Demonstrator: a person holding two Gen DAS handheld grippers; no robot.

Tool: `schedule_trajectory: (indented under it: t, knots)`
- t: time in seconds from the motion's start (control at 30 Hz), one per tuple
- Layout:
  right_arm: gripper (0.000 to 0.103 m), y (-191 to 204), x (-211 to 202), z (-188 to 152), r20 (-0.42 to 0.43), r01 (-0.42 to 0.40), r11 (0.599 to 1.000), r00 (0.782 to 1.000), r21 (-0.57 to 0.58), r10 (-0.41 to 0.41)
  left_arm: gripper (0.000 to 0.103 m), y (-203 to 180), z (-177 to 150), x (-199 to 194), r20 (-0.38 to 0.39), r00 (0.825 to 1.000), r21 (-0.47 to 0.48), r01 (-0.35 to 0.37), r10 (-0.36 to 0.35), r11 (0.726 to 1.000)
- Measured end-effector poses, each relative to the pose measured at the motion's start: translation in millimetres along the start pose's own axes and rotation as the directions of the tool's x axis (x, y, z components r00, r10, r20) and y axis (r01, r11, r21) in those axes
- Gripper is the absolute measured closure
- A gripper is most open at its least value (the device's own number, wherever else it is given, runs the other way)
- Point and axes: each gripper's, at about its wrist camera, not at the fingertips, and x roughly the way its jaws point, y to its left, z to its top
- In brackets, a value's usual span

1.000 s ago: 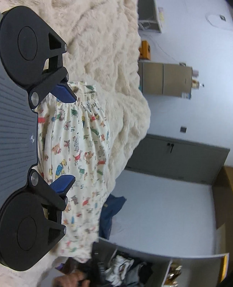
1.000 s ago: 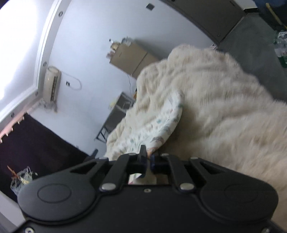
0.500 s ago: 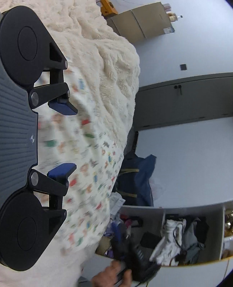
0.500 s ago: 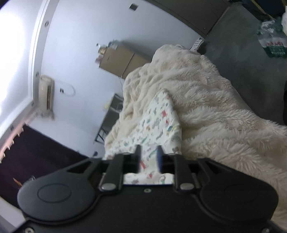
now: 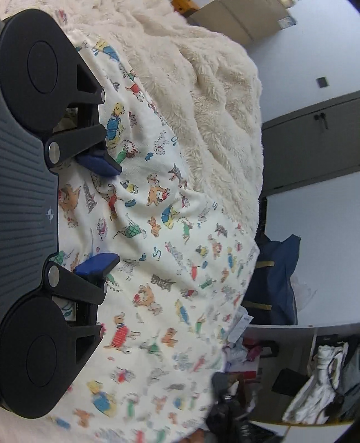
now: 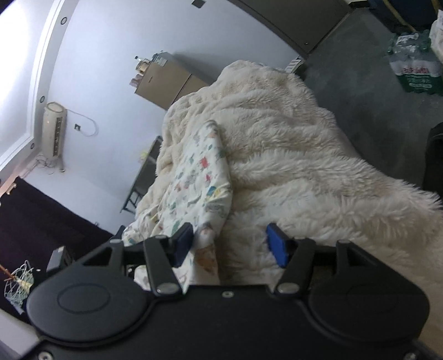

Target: Fold clothes

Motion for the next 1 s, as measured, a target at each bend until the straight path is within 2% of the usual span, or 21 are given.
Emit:
schedule_trajectory:
  t: [0.03,0.07,0.13,0.2,0.23,0.33,0.4,0.43,0.5,0.53,0.57,0.63,0.67,0.7,0.73,0.77,0.8,0.83,0.93,0.97,1.0]
  knots:
    - [0.046,-1.2,-0.7,0.8,-0.001,-0.023,1.0,1.0,0.015,0.023,0.03,6.8,5.3,-5.5,0.01,1.0,-0.039,0.025,-0.025,0.999]
    - [0.048,-2.5,-1.4,1.5,-0.001,-0.046,0.998,0.999,0.029,0.047,0.027,16.6,10.5,-12.1,0.039,0.998,-0.094,0.06,-0.057,0.994]
    - [0.052,-5.0,-2.8,3.0,-0.001,-0.093,0.994,0.996,0.059,0.093,0.028,34.8,19.9,-18.8,0.075,0.995,-0.193,0.081,-0.067,0.978]
    - [0.055,-8.5,-0.7,3.3,-0.003,-0.117,0.99,0.993,0.081,0.117,0.038,54.5,27.1,-17.7,0.079,0.996,-0.286,0.05,-0.029,0.957]
    - [0.055,-10.6,2.2,2.4,-0.006,-0.124,0.988,0.992,0.095,0.125,0.047,63.1,29.8,-15.5,0.075,0.997,-0.322,0.033,-0.01,0.946]
    - [0.055,-10.5,8.9,-0.7,-0.019,-0.115,0.989,0.993,0.089,0.117,0.049,67.3,37.8,10.9,-0.021,0.999,-0.264,-0.042,0.038,0.964]
    - [0.055,-8.4,12.9,-3.1,-0.028,-0.103,0.992,0.994,0.069,0.105,0.048,53.6,36.5,26.0,-0.097,0.993,-0.13,-0.08,0.068,0.988]
    - [0.055,-7.3,13.7,-3.7,-0.028,-0.1,0.993,0.994,0.06,0.102,0.05,50.0,36.3,28.4,-0.098,0.992,-0.093,-0.087,0.078,0.992]
    - [0.056,-7.2,14.6,-3.7,-0.03,-0.104,0.993,0.994,0.055,0.106,0.069,50.2,38.2,28.5,-0.076,0.995,-0.089,-0.075,0.068,0.993]
    - [0.06,-7.5,14.9,-3.9,-0.032,-0.106,0.993,0.994,0.054,0.108,0.084,54.2,39.4,25.7,-0.059,0.997,-0.117,-0.064,0.057,0.991]
    - [0.068,-7.8,15.2,-4.2,-0.035,-0.107,0.993,0.993,0.053,0.108,0.102,58.2,40.1,22.8,-0.041,0.998,-0.146,-0.06,0.054,0.987]
    - [0.08,-8.5,17.0,-4.7,-0.055,-0.117,0.992,0.991,0.049,0.12,0.103,69.4,39.3,16.8,0.013,0.993,-0.237,-0.113,0.119,0.965]
    - [0.086,-8.1,17.1,-4.9,-0.058,-0.12,0.992,0.991,0.044,0.122,0.103,68.2,40.1,16.4,0.019,0.992,-0.248,-0.119,0.127,0.961]
    - [0.086,-7.2,16.3,-5.1,-0.055,-0.118,0.992,0.991,0.036,0.12,0.103,61.0,42.3,18.5,0.0,0.993,-0.211,-0.119,0.121,0.97]
    - [0.086,-6.5,15.4,-5.0,-0.052,-0.118,0.992,0.991,0.033,0.12,0.094,55.8,44.2,18.9,-0.009,0.992,-0.183,-0.127,0.127,0.975]
    - [0.086,-6.2,14.3,-4.7,-0.05,-0.121,0.992,0.991,0.035,0.123,0.077,50.1,45.7,18.1,-0.011,0.99,-0.158,-0.138,0.139,0.978]
    - [0.086,-6.8,13.4,-4.3,-0.048,-0.127,0.991,0.99,0.045,0.129,0.069,42.8,47.7,12.5,0.015,0.991,-0.148,-0.131,0.134,0.98]
    - [0.086,-8.5,12.4,-3.8,-0.044,-0.138,0.989,0.989,0.062,0.14,0.064,38.5,49.4,2.9,0.066,0.994,-0.172,-0.08,0.092,0.982]
    - [0.086,-15.5,9.3,-3.6,-0.025,-0.184,0.974,0.982,0.131,0.189,0.064,34.0,49.5,-15.9,0.168,0.985,-0.263,0.079,-0.036,0.962]
    - [0.086,-17.2,8.8,-3.8,-0.022,-0.194,0.97,0.98,0.15,0.199,0.064,30.3,48.2,-14.9,0.16,0.985,-0.276,0.112,-0.069,0.955]
    - [0.086,-18.5,8.5,-4.0,-0.021,-0.198,0.966,0.979,0.165,0.204,0.065,26.1,47.1,-7.1,0.109,0.99,-0.275,0.115,-0.088,0.954]
